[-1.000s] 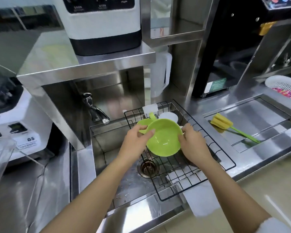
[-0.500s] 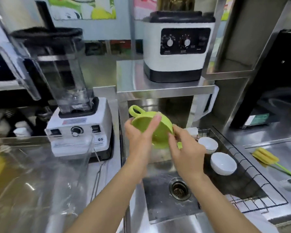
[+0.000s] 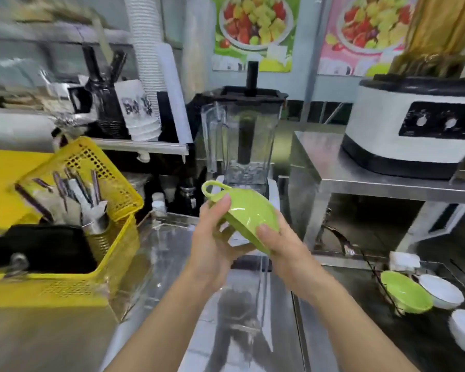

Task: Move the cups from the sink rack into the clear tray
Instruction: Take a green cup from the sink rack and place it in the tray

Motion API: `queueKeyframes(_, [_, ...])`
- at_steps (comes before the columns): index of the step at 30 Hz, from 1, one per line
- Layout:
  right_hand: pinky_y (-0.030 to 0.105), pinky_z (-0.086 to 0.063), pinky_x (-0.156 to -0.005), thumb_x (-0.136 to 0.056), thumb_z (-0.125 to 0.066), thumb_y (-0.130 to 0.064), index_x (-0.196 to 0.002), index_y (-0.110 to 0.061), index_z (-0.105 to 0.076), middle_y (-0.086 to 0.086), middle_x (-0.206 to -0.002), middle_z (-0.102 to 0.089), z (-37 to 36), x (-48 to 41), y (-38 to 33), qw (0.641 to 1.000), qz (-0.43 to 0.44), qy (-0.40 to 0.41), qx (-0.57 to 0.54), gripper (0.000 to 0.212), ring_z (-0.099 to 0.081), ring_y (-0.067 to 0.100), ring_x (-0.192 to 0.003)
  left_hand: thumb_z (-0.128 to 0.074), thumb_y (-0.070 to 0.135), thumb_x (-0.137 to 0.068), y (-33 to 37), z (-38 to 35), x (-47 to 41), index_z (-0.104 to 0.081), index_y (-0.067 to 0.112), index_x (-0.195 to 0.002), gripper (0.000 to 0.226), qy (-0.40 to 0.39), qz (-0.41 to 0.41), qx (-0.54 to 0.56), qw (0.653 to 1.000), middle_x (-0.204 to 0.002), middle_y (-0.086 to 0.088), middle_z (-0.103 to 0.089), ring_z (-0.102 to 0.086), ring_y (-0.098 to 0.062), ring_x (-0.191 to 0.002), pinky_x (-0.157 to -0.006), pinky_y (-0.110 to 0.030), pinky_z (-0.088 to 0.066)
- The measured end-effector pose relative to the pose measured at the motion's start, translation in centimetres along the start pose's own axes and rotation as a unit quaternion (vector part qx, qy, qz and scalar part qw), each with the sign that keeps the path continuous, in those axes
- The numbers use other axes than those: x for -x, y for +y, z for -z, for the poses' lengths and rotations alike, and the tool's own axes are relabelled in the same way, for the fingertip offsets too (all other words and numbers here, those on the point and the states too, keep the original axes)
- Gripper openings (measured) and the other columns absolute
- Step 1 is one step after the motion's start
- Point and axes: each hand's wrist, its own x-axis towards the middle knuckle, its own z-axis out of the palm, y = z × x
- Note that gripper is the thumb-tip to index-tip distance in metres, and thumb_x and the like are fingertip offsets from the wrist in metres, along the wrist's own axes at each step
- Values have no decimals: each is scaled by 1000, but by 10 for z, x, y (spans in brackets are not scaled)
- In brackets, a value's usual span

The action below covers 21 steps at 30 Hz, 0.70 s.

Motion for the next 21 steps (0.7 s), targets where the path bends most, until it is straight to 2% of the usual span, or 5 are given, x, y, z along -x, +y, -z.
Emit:
queueKeyframes(5, [15, -51, -71, -41, -80, -37, -137, -34, -28, -7, -127, -50, -47, -11, -2, 997, 25, -18, 64, 109, -59, -6, -98, -79, 45, -56, 35, 50, 1, -44, 15, -135, 91, -121, 39, -30, 991, -115, -9, -66, -64, -27, -100, -75, -40, -58])
queueKeyframes(11, [10, -50, -79, -46, -86, -17, -125, -40, -32, -26, -118, -43, -88, -24, 13, 987, 96, 77, 105, 98, -53, -19, -94, -67, 38, -77, 60, 82, -1, -43, 44, -131, 59, -70, -94, -186, 976, -144, 12, -43, -50, -8, -124, -103, -38, -42])
queueKeyframes(15, [37, -45, -101, -44, -91, -31, -129, -45, -26, -15, -130, -40, -95, -38, 25, 969, 92, 107, 204, 108, -45, 4, -120, -50, 30, -91, 64, 99, -2, -44, 31, -133, 43, -3, -272, -423, 864, -134, 22, -44, -41, 6, -126, -102, -9, -32])
queueKeyframes(18, [30, -40, -103, -43, -86, -41, -135, -40, -23, -9, -134, -38, -99, -48, 33, 958, 87, 95, 257, 112, -42, 9, -123, -48, 48, -83, 56, 114, -7, -49, 18, -133, 59, 11, -325, -589, 740, -137, 5, -50, -39, -3, -128, -114, -31, -24])
queueKeyframes(21, [23, -35, -97, -36, -75, -51, -140, -34, -22, -13, -128, -35, -101, -60, 38, 956, 67, 82, 273, 117, -40, 6, -120, -38, 64, -73, 50, 126, -13, -33, 18, -142, 83, 7, -299, -653, 696, -148, 3, -37, -22, 7, -128, -115, -25, -3])
